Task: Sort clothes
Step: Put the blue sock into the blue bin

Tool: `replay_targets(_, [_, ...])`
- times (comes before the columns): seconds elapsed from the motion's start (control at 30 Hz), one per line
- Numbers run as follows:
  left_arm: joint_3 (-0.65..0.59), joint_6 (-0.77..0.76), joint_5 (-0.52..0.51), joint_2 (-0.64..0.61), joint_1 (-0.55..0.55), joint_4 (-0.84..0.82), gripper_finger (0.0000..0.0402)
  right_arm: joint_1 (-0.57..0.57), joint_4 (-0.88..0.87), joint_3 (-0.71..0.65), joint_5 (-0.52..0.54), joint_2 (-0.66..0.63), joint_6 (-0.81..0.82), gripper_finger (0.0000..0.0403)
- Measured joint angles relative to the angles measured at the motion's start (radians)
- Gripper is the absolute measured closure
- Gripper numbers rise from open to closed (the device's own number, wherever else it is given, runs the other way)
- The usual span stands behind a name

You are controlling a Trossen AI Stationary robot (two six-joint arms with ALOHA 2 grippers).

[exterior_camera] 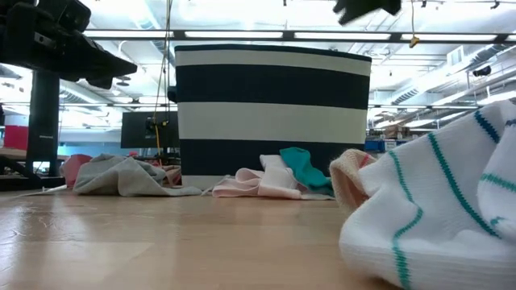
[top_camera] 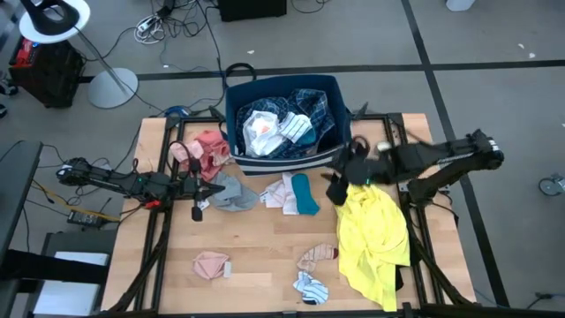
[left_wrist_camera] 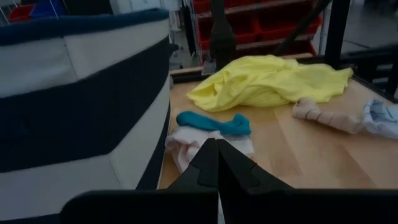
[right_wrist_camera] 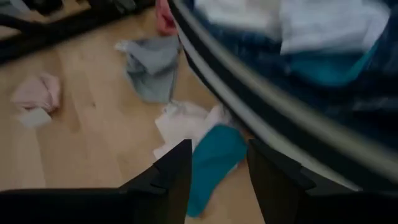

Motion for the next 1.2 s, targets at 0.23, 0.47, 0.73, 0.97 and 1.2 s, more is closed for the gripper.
replay_targets(0.23, [0.000, -0.001, 0.000, 0.000, 0.000, 0.091, 0.0401, 0.110, 0.316, -0.299, 0.079, 0.000, 0.130, 0.0250])
replay_targets(0.47, [0.000, 0.030, -0.001, 0.000, 0.000, 0.090, 0.0401, 0.105, 0.791, -0.574, 0.079, 0.076, 0.047, 0.0250])
replay_targets(0.73, [0.000, -0.021, -0.036, 0.000, 0.000, 0.055, 0.0401, 0.041, 0.989, -0.623, 0.078, 0.307, 0.007, 0.0250])
replay_targets(0.97, [0.000, -0.025, -0.051, 0.000, 0.000, 0.038, 0.0401, -0.020, 1.139, -0.623, -0.003, 0.475, 0.009, 0.0264])
replay_targets(1.2, [0.000, -0.028, -0.050, 0.000, 0.000, 0.030, 0.0401, -0.040, 1.172, -0.622, -0.056, 0.487, -0.017, 0.0390])
